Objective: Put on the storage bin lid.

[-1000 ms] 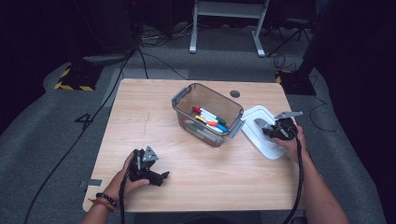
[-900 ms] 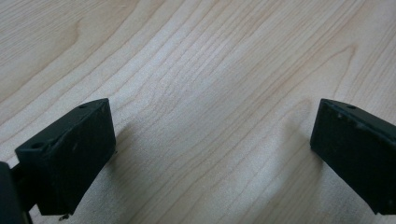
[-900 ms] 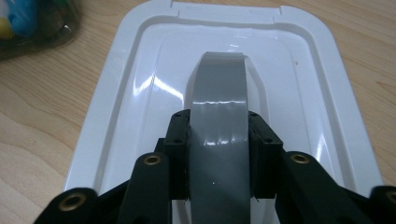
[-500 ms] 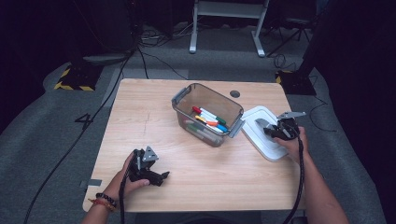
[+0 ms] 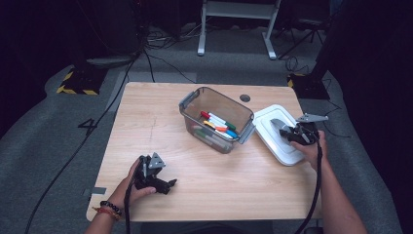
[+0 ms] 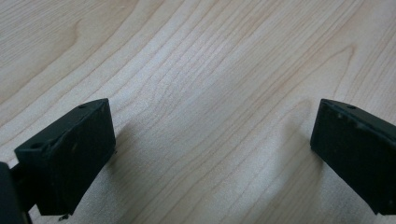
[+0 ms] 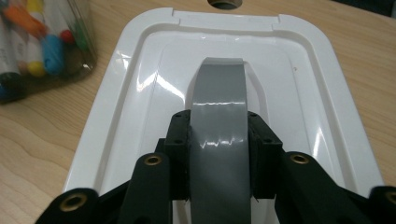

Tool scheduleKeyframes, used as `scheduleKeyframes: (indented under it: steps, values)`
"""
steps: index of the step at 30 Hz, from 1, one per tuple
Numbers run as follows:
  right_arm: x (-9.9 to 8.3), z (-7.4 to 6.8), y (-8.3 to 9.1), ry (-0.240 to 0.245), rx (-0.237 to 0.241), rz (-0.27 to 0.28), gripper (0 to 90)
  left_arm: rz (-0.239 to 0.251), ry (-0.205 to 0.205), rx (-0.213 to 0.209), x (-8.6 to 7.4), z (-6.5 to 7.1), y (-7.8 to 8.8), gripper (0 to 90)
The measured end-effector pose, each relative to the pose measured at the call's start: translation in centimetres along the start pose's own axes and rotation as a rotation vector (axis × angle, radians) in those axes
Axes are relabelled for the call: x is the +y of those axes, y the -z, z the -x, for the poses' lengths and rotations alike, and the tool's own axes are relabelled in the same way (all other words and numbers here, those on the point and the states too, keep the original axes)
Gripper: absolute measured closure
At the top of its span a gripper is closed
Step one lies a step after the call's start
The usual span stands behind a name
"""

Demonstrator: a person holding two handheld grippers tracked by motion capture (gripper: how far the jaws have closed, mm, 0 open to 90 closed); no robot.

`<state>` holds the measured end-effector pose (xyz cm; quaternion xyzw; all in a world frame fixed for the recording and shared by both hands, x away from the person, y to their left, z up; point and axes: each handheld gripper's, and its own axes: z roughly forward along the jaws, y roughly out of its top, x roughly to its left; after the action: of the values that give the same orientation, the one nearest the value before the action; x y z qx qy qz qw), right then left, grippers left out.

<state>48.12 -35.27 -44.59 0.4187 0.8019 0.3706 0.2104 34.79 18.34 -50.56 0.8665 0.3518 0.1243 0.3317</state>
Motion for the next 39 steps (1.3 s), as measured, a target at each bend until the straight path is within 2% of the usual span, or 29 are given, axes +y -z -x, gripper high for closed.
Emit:
scheduleKeyframes:
  steps: [4,6,7,11,15,20,27,39]
  values:
    - [0.4,0.4,1.0,-0.035,0.021,0.051,67.2,-0.001,0.001,0.004,0.0,0.0,0.0,0.3]
    - [0.5,0.4,1.2,-0.028,0.015,0.055,67.2,0.0,0.001,0.006,0.0,0.1,0.0,0.4]
    - [0.8,0.1,1.6,-0.007,0.003,0.057,67.2,0.0,0.002,0.007,0.0,0.1,0.0,0.4]
    - [1.6,-0.1,2.5,0.013,0.005,0.082,67.2,0.0,0.002,0.007,0.0,0.1,0.0,0.4]
    - [2.8,0.0,3.5,0.014,0.012,0.119,67.2,-0.001,0.003,0.005,0.0,0.1,0.0,0.4]
    - [3.8,0.2,4.0,0.016,0.013,0.137,67.2,-0.001,0.003,0.005,0.0,0.1,0.0,0.3]
    - [5.9,-0.5,5.0,0.049,0.016,0.166,67.2,-0.001,0.003,0.005,0.0,0.1,0.0,0.3]
    - [8.3,-1.2,5.9,0.077,0.016,0.197,67.2,-0.001,0.003,0.005,0.0,0.1,0.0,0.3]
